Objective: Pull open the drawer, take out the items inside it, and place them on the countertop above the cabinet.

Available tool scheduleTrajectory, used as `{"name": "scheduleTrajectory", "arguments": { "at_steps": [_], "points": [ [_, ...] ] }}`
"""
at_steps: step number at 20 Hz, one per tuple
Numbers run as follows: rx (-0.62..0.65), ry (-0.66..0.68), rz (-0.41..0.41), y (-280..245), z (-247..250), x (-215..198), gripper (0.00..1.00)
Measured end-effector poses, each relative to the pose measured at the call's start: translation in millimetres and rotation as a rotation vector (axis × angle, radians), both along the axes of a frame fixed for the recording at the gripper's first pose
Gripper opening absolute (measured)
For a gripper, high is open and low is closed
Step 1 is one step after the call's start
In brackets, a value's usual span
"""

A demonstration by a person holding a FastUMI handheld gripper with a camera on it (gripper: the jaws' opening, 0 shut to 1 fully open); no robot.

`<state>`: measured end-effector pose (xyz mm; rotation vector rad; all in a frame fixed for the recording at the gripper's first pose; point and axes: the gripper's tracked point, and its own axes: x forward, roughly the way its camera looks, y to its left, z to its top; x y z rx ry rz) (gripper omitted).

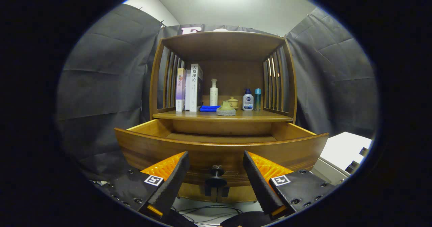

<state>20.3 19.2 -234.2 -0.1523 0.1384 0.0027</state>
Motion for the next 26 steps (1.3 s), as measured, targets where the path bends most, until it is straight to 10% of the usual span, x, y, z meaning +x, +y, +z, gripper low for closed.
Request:
{"name": "scheduleTrajectory", "arguments": {
  "at_steps": [26],
  "points": [
    [0.022,0.083,-0.075,-13,-32,120,0.98]
  ]
}}
